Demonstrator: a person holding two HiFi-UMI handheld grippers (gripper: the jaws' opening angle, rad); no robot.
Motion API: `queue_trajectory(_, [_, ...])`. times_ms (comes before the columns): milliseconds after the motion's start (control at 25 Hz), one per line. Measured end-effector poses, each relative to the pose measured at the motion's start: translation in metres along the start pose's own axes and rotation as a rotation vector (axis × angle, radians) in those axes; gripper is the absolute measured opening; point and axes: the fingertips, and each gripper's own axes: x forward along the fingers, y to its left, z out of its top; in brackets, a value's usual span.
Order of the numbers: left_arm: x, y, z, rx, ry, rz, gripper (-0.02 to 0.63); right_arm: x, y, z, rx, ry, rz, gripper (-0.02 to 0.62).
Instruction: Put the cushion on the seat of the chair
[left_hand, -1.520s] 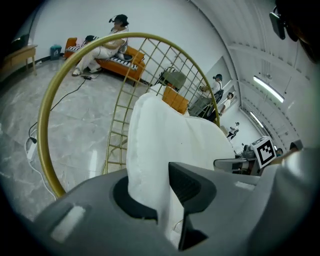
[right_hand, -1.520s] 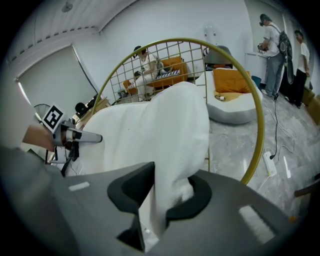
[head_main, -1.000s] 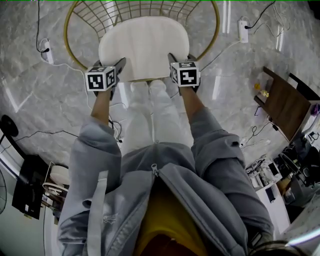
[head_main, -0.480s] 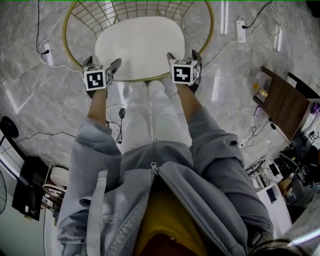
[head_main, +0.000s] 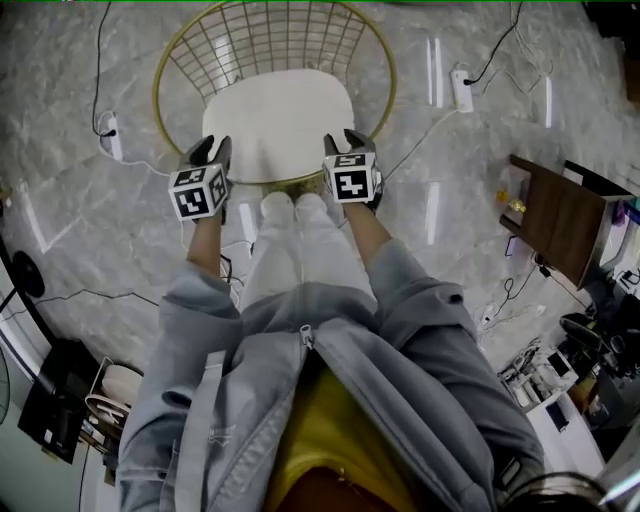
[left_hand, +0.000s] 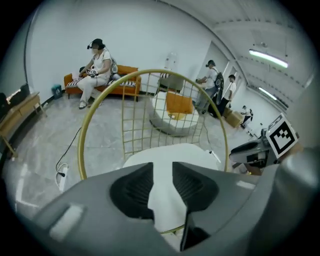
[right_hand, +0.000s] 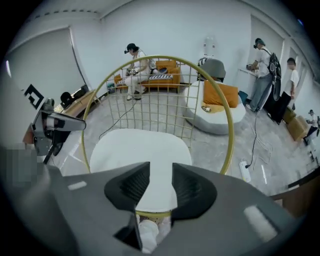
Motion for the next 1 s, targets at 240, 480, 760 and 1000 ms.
queue_trajectory(240, [-0.05,-0.055,0.018,0.064,-0.095,-0.152,0.009,-0.054,0.026,0.021,0.035,-0.096,0.077,0.0])
queue_trajectory(480, [-0.109,-0.083,0.058,0.113,-0.243,-0.113,0.008,-0.113,0.033,0.053,-0.003,-0.189,0.087,0.0])
queue_trajectory(760, [-0.185,-0.116,0.137,0.231,-0.45,-0.077,0.008,-0.198,0.03,0.12,-0.038,-0.41,-0.006,0.0])
queue_trajectory(1000, [-0.253,-0.136,0.209,0.297,-0.645,-0.02,0.008,-0.281,0.036,0.192,-0.119,-0.646,-0.043,0.0])
